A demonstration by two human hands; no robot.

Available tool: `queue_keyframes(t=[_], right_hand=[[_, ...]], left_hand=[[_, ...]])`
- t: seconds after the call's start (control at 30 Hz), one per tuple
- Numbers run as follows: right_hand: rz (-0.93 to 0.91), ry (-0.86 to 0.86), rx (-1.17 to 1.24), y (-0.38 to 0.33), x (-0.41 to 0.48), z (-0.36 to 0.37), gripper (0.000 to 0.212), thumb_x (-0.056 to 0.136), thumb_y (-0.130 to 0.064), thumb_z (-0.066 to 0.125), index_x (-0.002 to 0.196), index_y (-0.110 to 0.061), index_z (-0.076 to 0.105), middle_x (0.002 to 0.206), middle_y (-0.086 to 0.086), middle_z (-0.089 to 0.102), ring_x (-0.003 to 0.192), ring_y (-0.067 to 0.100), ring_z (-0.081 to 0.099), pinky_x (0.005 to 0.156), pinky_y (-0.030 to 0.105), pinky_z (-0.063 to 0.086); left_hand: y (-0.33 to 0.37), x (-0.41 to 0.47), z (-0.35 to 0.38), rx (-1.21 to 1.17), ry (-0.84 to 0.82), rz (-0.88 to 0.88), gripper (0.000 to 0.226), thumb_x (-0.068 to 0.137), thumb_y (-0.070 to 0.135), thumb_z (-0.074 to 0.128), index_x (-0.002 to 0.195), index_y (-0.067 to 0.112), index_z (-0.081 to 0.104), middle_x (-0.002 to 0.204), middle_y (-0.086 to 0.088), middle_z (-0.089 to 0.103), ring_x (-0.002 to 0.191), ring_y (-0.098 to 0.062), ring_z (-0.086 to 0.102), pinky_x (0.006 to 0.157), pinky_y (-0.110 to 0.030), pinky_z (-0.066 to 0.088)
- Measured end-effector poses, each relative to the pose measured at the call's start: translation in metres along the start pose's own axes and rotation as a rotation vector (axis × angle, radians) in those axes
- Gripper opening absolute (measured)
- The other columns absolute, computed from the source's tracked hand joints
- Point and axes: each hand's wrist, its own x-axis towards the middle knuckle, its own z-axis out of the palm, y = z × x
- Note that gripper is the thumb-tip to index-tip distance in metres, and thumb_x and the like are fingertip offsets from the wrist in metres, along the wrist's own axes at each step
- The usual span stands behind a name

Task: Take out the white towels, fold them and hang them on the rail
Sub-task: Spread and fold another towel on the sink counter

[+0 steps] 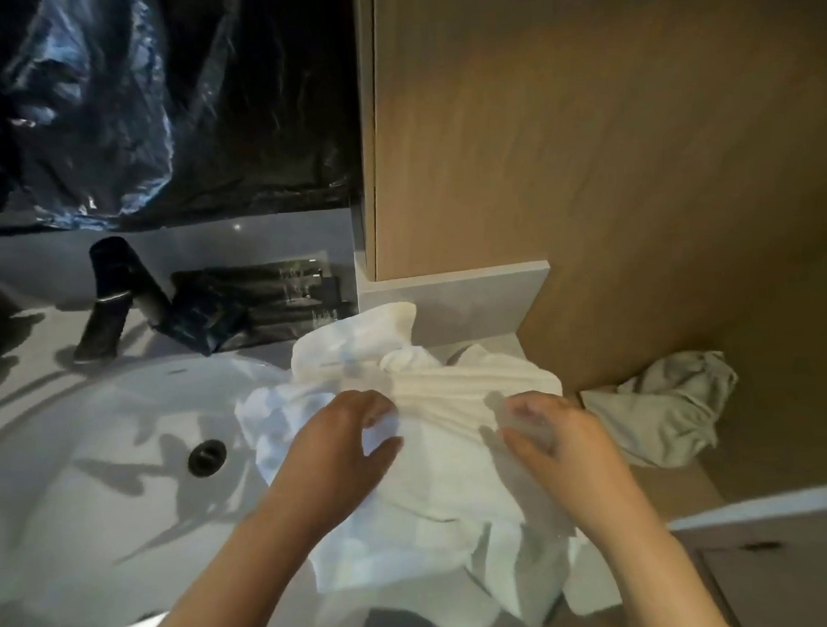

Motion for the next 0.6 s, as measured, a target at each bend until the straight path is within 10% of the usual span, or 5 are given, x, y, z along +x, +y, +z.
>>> queue_keyframes(t=[0.3, 0.6], right_hand=[[0.165, 0.066, -0.034, -0.012, -0.052, 0.028, 0.039, 0.090, -0.023, 0.067, 0.129, -0.021, 0.060, 0.122, -0.010, 0.058, 0.111, 0.006, 0.054, 0.083, -0.003, 0.030], [0.156, -0.011, -0.063, -0.004, -0.048, 0.045, 0.061, 0.088, -0.045, 0.067, 0.142, -0.024, 0.048, 0.141, -0.009, 0.048, 0.129, 0.009, 0.043, 0.109, 0.027, 0.036]], left_hand=[[-0.021, -0.010, 0.000, -0.010, -0.133, 0.080, 0.044, 0.087, 0.035, 0.068, 0.129, 0.024, 0.056, 0.124, 0.010, 0.059, 0.109, -0.005, 0.056, 0.091, -0.010, 0.039], [-0.030, -0.007, 0.016, 0.070, -0.214, 0.130, 0.066, 0.083, 0.055, 0.066, 0.141, 0.030, 0.047, 0.133, 0.003, 0.043, 0.117, -0.016, 0.048, 0.100, -0.019, 0.038]])
